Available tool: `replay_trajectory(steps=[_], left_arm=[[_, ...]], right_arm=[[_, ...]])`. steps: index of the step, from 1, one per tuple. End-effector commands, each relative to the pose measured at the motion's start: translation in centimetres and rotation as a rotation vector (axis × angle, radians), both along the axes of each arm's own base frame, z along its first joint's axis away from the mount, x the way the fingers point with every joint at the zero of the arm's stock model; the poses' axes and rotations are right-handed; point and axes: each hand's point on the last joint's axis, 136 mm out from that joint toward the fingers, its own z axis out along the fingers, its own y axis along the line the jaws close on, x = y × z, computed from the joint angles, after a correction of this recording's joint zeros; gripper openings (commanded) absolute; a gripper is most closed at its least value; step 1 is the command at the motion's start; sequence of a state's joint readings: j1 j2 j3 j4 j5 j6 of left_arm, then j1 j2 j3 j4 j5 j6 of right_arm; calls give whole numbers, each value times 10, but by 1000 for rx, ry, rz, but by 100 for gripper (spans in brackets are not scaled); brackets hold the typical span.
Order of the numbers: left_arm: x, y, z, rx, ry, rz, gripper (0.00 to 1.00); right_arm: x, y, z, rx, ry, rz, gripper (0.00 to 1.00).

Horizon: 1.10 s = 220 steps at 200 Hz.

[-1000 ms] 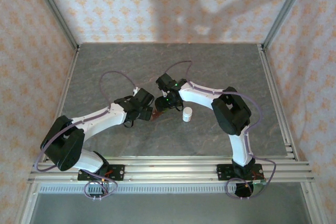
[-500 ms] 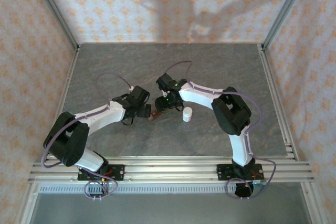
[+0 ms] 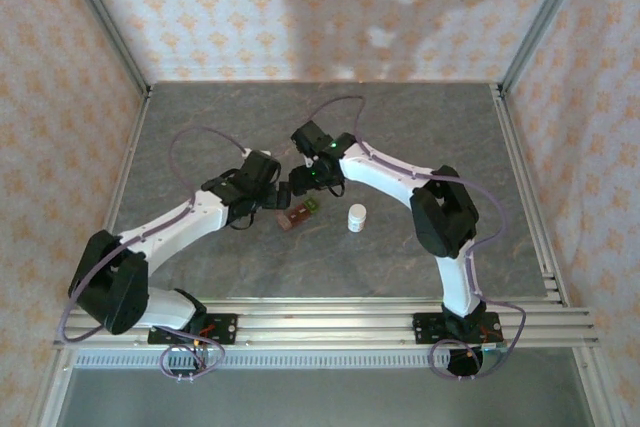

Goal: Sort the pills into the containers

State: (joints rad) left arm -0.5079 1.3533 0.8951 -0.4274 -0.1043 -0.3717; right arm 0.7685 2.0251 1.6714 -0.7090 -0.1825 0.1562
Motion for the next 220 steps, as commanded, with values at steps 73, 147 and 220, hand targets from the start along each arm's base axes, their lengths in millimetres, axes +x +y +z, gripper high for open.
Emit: replay_trajectory(steps=[73,147,220], left_arm=[[-35,-2,36,-317,-117,86,100],[-51,-29,2,-431,-84,76,100],[-56,-60,-40,-417,-19,47,100]], right_arm=[[-2,-80,64,-90,-206,-215,100],[-29,-135,72,-110,-294,-344,100],[-54,-161,69,-16,-319,-432,100]])
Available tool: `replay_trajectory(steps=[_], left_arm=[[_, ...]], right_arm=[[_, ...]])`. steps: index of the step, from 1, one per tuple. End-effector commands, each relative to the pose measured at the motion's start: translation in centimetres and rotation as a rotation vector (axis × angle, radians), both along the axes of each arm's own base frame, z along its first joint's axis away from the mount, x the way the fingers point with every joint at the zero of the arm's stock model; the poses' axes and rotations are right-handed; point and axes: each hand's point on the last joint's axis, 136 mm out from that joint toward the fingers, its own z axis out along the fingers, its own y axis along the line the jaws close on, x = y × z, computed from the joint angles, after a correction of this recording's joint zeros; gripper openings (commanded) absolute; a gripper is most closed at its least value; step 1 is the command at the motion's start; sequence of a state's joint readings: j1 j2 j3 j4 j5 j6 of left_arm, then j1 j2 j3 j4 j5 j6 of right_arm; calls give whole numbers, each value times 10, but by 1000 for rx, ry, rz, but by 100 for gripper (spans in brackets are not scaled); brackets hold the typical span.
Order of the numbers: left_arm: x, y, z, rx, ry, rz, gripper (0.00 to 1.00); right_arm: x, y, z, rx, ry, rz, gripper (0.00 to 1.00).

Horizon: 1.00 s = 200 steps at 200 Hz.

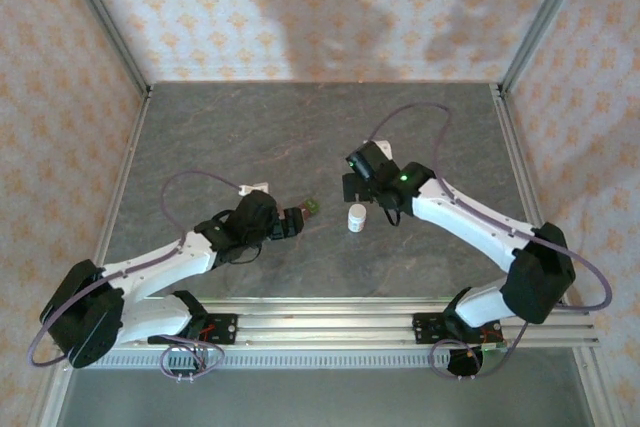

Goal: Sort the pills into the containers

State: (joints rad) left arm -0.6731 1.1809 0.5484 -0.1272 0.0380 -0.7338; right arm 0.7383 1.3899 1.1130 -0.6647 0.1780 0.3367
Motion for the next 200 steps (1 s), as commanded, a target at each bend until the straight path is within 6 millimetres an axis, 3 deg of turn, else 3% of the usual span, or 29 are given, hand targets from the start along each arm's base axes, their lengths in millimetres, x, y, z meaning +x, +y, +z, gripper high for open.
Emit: replay_trajectory(steps=[1,83,200], left_arm=[[7,-8,0,-33,-31,23,100],[13,-23,-21,-36,-5,16,100],[45,-55,-17,-17,-15,-41,100]], right_arm=[[0,-10,4,55,-60,-68,100],[-26,-10,-28,118,43,-36,100],[-36,-14,-41,131,80,-59,100]])
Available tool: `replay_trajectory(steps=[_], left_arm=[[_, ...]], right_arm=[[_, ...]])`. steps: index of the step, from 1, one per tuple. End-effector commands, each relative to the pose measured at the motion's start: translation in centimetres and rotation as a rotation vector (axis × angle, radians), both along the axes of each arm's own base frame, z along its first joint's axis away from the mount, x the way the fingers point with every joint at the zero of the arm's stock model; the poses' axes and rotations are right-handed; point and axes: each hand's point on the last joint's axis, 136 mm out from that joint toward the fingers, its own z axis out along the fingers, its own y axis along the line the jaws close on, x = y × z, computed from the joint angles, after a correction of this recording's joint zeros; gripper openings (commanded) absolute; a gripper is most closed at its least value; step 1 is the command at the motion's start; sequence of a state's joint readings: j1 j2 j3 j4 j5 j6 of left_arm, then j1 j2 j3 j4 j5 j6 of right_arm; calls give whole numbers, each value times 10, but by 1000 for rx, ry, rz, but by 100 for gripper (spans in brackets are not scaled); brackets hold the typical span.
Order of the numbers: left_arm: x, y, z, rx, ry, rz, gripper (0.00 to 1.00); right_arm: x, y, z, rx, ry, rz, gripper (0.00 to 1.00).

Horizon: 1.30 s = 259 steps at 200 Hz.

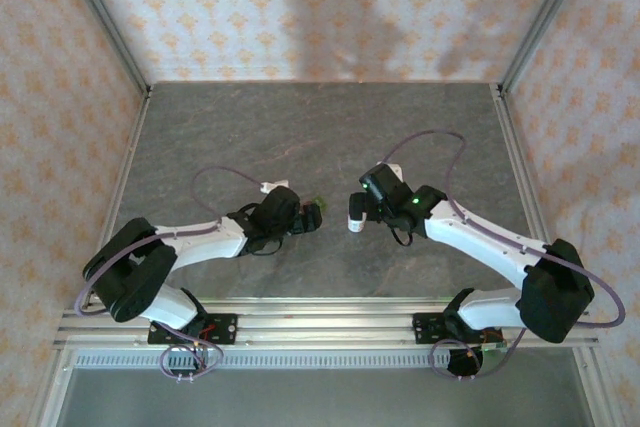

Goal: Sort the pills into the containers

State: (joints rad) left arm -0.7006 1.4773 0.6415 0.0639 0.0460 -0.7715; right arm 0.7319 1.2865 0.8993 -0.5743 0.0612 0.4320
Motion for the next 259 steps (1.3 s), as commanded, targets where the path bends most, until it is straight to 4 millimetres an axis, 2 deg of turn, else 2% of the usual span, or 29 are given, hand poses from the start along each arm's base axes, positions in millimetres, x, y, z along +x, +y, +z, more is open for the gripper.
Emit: replay_trajectory(steps=[1,61,80,108,152,195,230,259], left_arm=[[14,-16,12,2,-41,-38,100],[35,-38,15,23,-39,-83,100],[35,-37,23,19,-56,-84,100],[32,-26,43,21,-100,-68,100],[21,3,74,19,-164,-30,100],[10,50,96,100,-259,80,100],[0,93,106,167,-339,222,100],[-11,126,105,210,-360,334,100]], right_arm=[[-2,-6,0,14,-9,-35,100],[-10,-9,-5,39,11,-48,100],[-10,-10,-3,40,7,-46,100],[-7,-8,4,41,-7,-40,100],[2,7,10,47,6,6,100],[10,24,2,34,57,53,100],[14,30,-5,17,78,72,99],[16,33,-13,-4,101,84,97]])
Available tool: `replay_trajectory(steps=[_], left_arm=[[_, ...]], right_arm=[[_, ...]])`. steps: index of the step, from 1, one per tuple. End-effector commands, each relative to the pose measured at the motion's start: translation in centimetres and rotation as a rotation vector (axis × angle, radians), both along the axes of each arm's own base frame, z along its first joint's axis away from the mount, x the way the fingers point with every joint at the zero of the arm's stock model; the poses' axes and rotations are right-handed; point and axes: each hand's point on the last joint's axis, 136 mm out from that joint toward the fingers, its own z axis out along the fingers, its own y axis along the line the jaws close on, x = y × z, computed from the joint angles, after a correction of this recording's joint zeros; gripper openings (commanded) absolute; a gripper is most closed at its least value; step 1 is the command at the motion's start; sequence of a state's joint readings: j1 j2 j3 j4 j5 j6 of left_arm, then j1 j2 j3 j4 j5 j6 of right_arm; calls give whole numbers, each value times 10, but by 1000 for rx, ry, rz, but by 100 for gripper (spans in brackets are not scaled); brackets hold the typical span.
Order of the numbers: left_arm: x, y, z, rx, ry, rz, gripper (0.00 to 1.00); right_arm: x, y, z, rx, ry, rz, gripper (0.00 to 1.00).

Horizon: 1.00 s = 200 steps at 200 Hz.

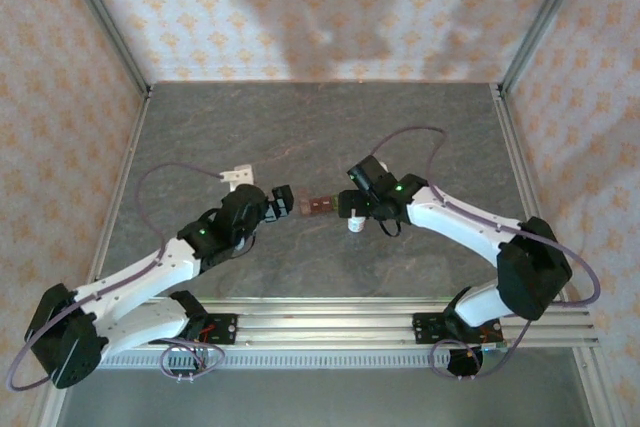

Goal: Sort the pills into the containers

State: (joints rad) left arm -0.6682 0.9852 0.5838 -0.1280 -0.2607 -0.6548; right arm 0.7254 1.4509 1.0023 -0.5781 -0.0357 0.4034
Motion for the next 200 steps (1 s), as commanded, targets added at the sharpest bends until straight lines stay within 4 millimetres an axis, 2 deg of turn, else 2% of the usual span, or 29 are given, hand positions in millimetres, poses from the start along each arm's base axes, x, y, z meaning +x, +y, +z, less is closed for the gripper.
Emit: replay_trajectory(steps=[1,38,84,130,200], left_arm=[[-8,44,-6,92,-14,169,100],[-15,60,-14,130,18,197,100],[-16,55,-23,160,60,150,100],[-16,61,-29,154,89,204,100],[-13,61,-41,230,150,205,100]], right_arm=[[5,4,4,-10,0,21,97],[7,8,-5,-25,23,37,91],[7,9,-18,-46,49,41,85],[6,10,-31,-56,73,43,81],[4,10,-40,-52,89,44,73]])
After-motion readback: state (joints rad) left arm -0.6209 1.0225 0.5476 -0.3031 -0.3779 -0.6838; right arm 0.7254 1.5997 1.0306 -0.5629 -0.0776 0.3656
